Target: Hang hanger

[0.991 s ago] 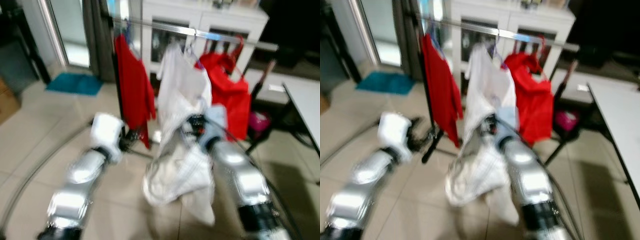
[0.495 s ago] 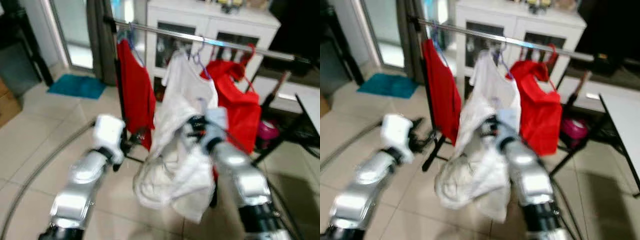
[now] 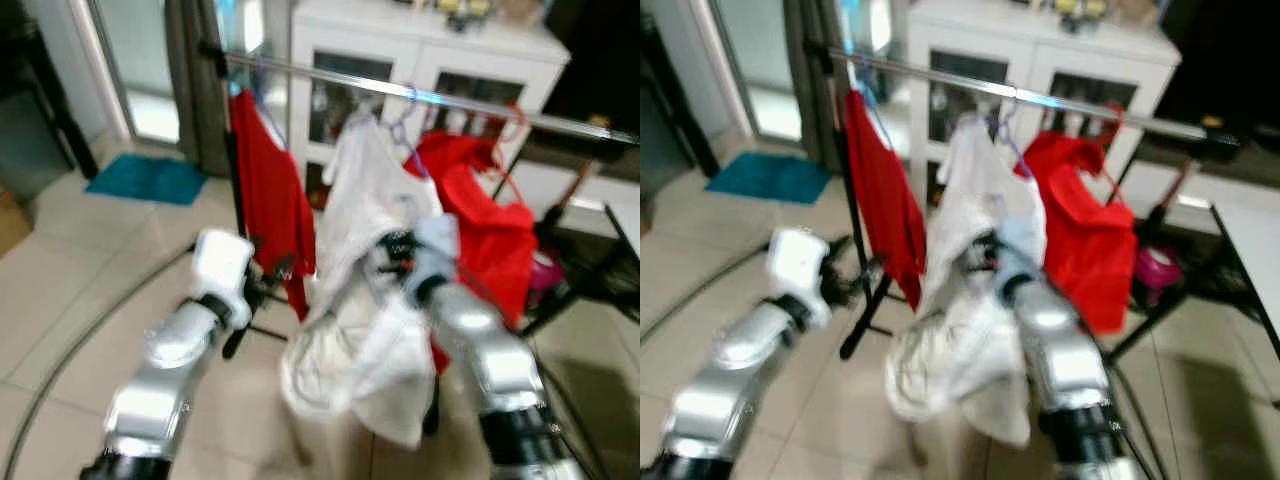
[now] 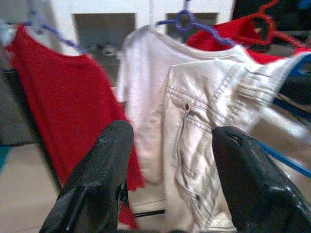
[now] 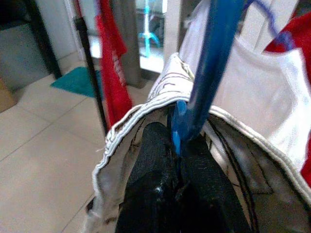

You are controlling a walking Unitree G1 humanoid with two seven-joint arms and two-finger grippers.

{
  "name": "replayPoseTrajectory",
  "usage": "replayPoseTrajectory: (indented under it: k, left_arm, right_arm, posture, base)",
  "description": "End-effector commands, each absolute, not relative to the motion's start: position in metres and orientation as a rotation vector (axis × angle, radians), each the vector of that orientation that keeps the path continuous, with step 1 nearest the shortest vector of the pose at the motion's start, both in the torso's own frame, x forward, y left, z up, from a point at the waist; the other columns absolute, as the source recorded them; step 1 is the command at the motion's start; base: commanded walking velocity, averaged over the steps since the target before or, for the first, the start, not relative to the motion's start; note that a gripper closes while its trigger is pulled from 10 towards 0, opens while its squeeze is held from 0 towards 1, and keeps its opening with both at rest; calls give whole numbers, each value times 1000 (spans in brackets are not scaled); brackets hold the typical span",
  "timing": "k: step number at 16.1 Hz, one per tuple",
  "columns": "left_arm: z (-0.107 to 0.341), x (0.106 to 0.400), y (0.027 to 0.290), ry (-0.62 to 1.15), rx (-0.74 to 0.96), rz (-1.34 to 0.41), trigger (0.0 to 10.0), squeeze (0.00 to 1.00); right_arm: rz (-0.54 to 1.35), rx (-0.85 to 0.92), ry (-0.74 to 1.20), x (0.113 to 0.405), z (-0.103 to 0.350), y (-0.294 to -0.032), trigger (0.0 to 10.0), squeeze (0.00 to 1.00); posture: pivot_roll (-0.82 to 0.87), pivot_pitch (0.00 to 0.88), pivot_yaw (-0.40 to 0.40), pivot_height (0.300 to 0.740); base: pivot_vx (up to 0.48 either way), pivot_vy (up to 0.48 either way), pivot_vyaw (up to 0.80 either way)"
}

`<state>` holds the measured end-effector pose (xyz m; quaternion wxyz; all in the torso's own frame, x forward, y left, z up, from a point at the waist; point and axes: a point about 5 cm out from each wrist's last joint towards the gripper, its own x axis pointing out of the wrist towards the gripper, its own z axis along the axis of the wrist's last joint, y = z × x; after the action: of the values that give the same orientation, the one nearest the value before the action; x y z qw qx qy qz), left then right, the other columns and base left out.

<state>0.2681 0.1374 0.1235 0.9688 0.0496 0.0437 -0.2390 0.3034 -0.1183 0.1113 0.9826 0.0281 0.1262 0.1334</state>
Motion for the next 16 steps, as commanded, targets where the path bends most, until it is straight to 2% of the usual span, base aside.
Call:
replayPoseTrajectory:
  k: [1,16]
  left_arm:
    - [129,270,145,72,121,-462,10000,0]
    - [129,271,146,76,130,-470,10000,0]
  right_arm:
    - [300,65,172,308,131,-109,10000,0]
    - [299,70,171,310,132,-106,10000,0]
  posture:
    - [-62,0,-77,740]
    - [-58,0,-74,740]
  base:
    - [382,0,0]
    - [384,0,0]
